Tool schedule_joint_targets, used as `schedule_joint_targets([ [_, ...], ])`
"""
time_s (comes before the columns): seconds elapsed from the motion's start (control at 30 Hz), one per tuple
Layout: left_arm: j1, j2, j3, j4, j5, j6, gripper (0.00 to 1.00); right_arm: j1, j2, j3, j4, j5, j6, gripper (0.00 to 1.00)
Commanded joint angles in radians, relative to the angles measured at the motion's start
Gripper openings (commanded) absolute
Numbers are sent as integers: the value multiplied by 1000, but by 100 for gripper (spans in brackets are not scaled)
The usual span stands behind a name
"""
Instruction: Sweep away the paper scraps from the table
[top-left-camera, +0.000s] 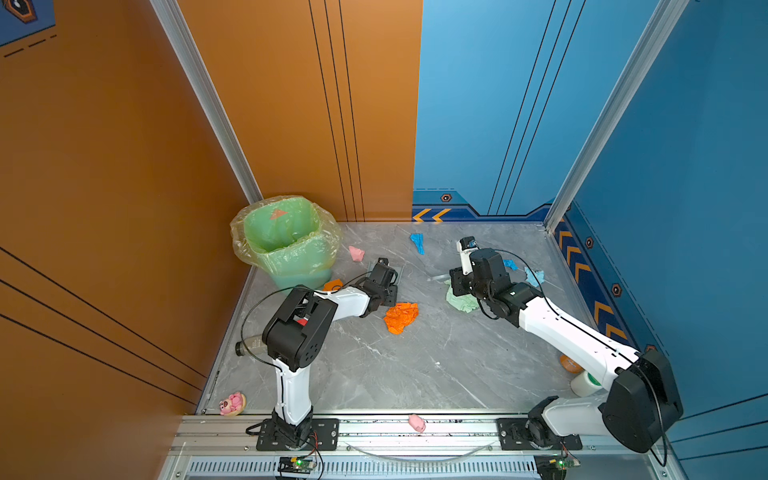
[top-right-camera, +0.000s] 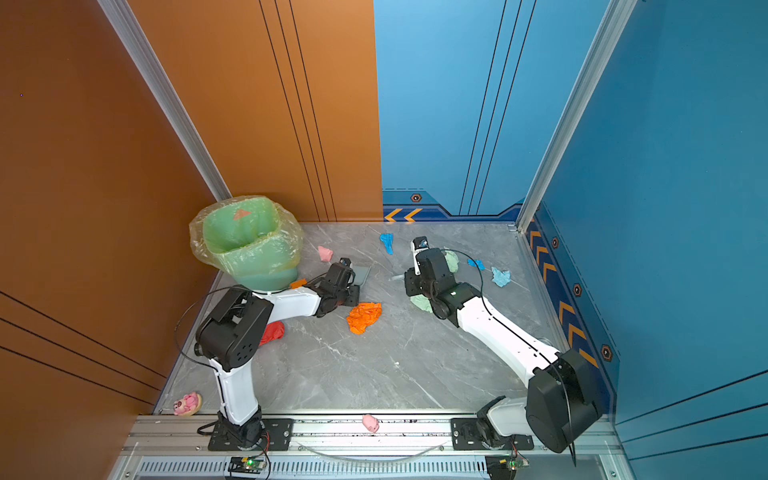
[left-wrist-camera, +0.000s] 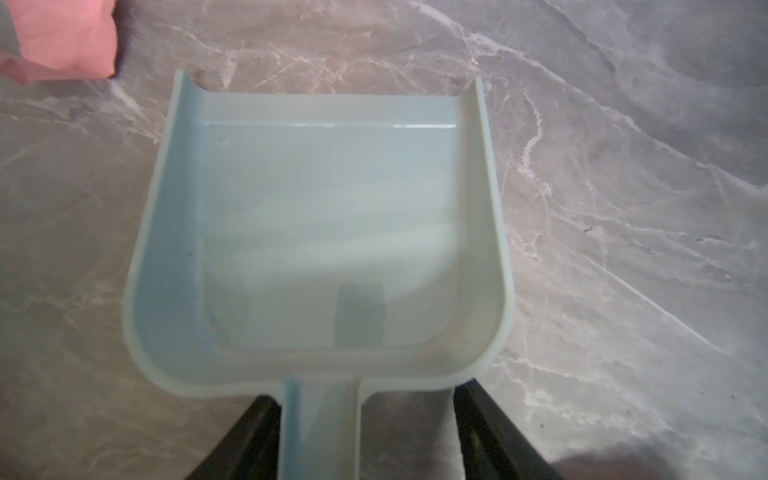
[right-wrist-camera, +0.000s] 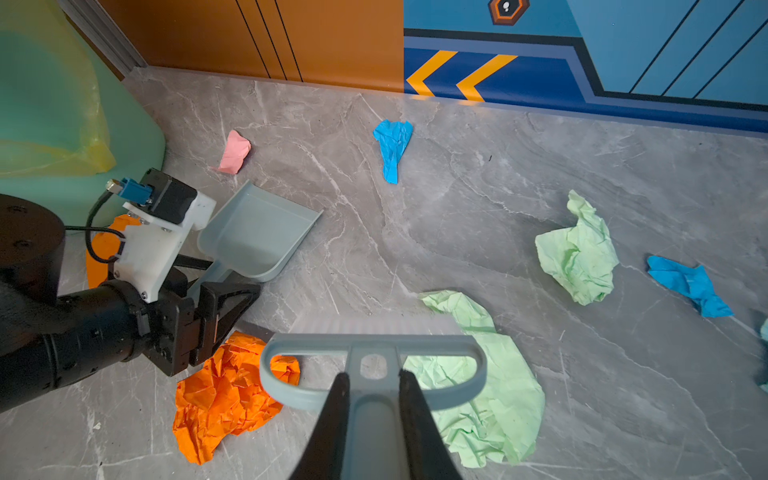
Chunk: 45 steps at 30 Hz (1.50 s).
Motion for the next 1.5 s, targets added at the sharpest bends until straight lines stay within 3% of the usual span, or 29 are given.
schedule_joint_targets([
  [0.0,-1,5,-30,-49,40,15,64,7,11,10,21,-5,4,0],
  [0.63,19,-6,-88,-10,68,45,54,19,26,23,15,-1,7,0],
  [1.13,32,8,-86,-3,105,49,37,24,37,34,12,-2,4,0],
  [1.47,35,21,-76,4,126,51,18,27,44,42,14,-4,-1,0],
])
